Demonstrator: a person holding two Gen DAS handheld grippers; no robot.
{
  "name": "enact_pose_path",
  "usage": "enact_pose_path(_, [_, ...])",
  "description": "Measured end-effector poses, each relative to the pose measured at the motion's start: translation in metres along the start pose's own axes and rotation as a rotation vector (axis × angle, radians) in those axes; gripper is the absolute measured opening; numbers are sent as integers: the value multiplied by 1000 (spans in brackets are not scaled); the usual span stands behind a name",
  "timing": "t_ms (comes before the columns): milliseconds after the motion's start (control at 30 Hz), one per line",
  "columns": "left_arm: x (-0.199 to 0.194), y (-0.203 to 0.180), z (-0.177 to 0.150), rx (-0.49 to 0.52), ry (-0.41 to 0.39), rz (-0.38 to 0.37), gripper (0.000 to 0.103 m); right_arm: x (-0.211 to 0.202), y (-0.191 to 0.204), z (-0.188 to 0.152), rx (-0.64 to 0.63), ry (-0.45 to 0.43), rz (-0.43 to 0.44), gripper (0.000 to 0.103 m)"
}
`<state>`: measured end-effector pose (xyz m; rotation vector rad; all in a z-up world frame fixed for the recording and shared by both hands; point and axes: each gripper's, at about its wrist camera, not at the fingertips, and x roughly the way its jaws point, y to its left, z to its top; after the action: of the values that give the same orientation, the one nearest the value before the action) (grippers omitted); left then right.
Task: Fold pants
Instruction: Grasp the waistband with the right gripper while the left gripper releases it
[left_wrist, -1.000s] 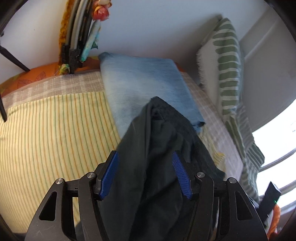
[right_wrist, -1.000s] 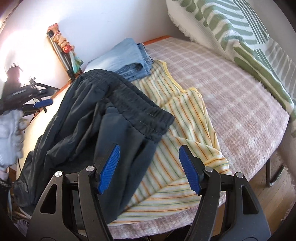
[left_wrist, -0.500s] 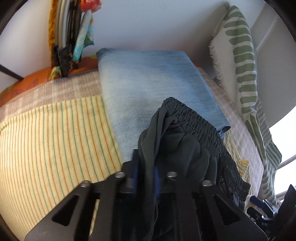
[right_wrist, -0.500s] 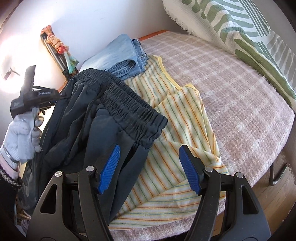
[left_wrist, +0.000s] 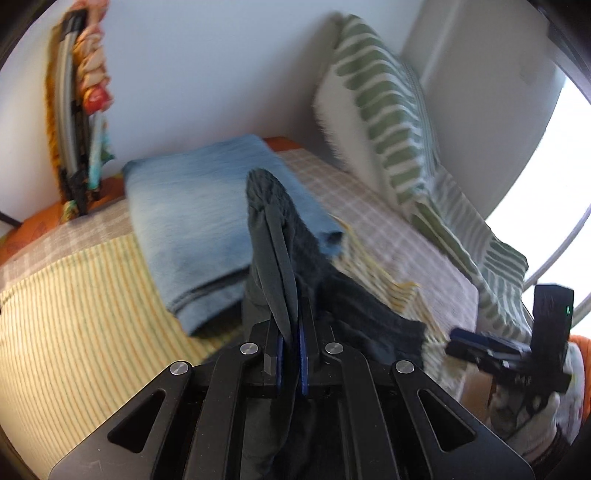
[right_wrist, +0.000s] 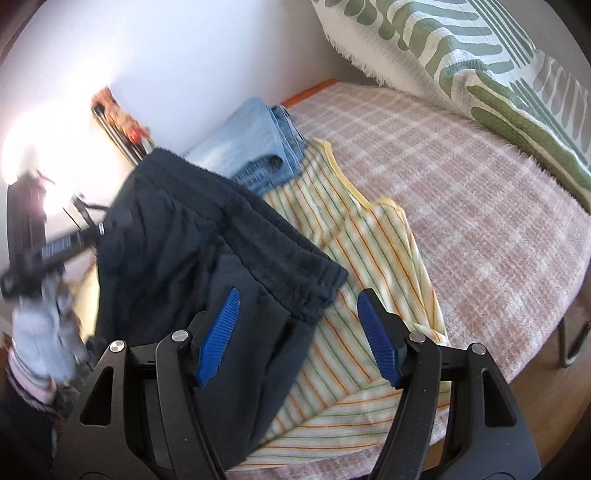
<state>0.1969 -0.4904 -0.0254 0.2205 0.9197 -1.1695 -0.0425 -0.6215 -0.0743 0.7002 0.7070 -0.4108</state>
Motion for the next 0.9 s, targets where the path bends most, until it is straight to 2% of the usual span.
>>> enact_pose_path(133, [8, -30, -18, 41, 31, -66, 5, -10, 1, 7, 20, -41, 74, 69])
enact_pose_path(233, [16, -51, -31, 89, 60, -82, 5, -13, 2, 11, 49, -48, 152, 70])
enact_pose_path(467, [42, -83, -57, 144, 136, -110, 5, 3, -1, 17, 107, -9, 283, 70])
enact_pose_path(533, [49, -88, -60, 147, 149, -112, 5, 11, -2, 18, 121, 12, 292, 70])
enact_pose_path(633, [55, -92, -62, 144, 147, -110, 5, 25, -5, 17, 132, 44, 223, 70])
enact_pose_path(700, [56, -92, -62, 136, 141, -112, 5, 31, -13, 16, 183, 67, 197, 70])
enact_pose_path(833, [56, -89, -63, 119, 143, -125, 5, 42, -23, 18, 252, 90, 255, 70])
enact_pose_path(900, [54, -89, -65, 123, 156, -134, 5, 47, -16, 20, 223, 92, 246, 68])
